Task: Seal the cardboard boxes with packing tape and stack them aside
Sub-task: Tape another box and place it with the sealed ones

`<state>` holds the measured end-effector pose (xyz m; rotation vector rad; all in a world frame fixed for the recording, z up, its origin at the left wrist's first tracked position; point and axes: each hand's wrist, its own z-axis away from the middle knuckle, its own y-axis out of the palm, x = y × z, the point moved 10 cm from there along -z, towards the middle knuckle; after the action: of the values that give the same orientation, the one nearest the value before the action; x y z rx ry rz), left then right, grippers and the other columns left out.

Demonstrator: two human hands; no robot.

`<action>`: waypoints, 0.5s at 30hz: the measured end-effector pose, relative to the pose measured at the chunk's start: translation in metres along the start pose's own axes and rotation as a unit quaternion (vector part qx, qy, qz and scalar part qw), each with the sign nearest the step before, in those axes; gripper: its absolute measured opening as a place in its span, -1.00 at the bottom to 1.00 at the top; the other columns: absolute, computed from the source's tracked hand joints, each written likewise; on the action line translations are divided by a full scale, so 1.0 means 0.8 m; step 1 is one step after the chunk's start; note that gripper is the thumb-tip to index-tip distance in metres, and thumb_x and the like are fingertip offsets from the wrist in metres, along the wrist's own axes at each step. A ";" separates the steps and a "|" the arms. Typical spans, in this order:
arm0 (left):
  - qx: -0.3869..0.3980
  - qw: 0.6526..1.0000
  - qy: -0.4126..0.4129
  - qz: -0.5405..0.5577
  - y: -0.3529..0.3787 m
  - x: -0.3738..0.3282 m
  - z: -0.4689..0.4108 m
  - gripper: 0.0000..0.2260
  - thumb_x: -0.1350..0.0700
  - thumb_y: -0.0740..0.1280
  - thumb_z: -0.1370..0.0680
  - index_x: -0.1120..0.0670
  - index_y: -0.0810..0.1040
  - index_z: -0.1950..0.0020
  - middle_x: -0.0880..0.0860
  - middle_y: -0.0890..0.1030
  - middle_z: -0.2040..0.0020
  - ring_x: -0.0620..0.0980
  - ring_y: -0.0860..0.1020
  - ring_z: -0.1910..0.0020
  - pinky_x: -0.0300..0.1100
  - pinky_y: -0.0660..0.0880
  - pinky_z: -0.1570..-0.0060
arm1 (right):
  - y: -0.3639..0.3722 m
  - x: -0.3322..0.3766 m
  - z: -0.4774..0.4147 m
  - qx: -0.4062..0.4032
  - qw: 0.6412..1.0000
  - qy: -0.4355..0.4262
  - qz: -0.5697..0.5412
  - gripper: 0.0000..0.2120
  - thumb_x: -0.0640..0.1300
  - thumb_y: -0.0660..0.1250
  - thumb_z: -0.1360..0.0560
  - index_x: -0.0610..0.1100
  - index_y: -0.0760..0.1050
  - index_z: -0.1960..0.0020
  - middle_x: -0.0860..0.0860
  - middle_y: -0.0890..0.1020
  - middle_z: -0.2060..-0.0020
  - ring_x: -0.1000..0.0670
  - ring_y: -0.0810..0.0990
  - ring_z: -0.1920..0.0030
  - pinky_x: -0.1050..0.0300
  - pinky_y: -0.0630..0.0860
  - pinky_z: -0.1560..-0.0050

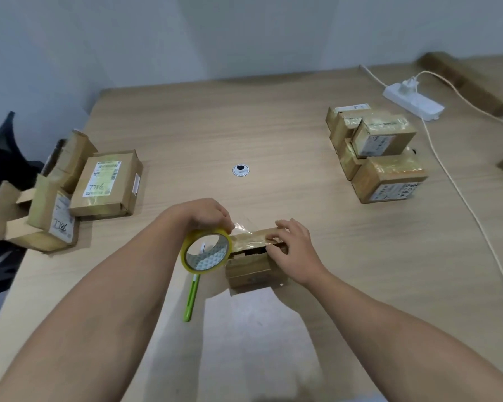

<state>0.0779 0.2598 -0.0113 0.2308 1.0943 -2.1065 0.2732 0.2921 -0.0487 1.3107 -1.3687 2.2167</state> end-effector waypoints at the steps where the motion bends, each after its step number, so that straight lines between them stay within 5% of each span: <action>1: 0.005 1.000 -0.003 -0.003 0.001 0.000 -0.001 -0.84 0.06 0.41 -0.55 -0.01 0.68 0.22 -0.05 0.62 0.19 -0.05 0.52 0.13 -0.15 0.44 0.06 | 0.002 -0.004 0.000 0.004 1.000 -0.009 -0.001 -0.77 -0.02 0.35 -0.57 -0.04 0.61 -0.18 0.03 0.40 -0.42 0.02 0.10 -0.53 0.09 0.11 -0.50; 7: 0.041 0.999 -0.017 -0.029 0.007 -0.013 0.003 -0.83 0.04 0.41 -0.55 -0.01 0.68 0.24 -0.05 0.61 0.26 -0.04 0.52 0.18 -0.14 0.48 0.08 | 0.005 -0.019 -0.009 -0.020 0.999 -0.004 -0.026 -0.88 -0.11 0.39 -0.58 -0.12 0.55 -0.08 -0.05 0.42 -0.42 -0.09 0.32 -0.45 0.23 0.20 -0.32; 11: 0.073 0.996 -0.025 -0.042 0.018 -0.031 0.003 -0.82 0.04 0.42 -0.55 -0.01 0.67 0.25 -0.12 0.60 0.34 -0.09 0.50 0.24 -0.19 0.45 0.17 | 0.003 -0.028 -0.003 -0.062 0.996 0.023 -0.067 -0.76 -0.12 0.46 -0.53 -0.09 0.37 0.09 0.05 0.37 -0.36 0.08 0.34 -0.32 0.42 0.21 -0.21; 15: 0.106 0.989 -0.043 -0.095 0.043 -0.053 -0.007 -0.82 -0.01 0.39 -0.57 0.02 0.67 0.18 -0.05 0.59 0.21 -0.01 0.50 0.11 -0.07 0.48 -0.05 | 0.005 -0.038 0.008 -0.086 0.987 0.060 -0.125 -0.83 -0.14 0.45 -0.54 -0.17 0.47 0.07 0.11 0.35 -0.18 0.13 0.38 -0.12 0.62 0.22 0.03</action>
<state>0.1308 0.2738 -0.0167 0.1395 0.8708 -2.3837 0.2916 0.2924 -0.0738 1.1939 -1.2456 1.9335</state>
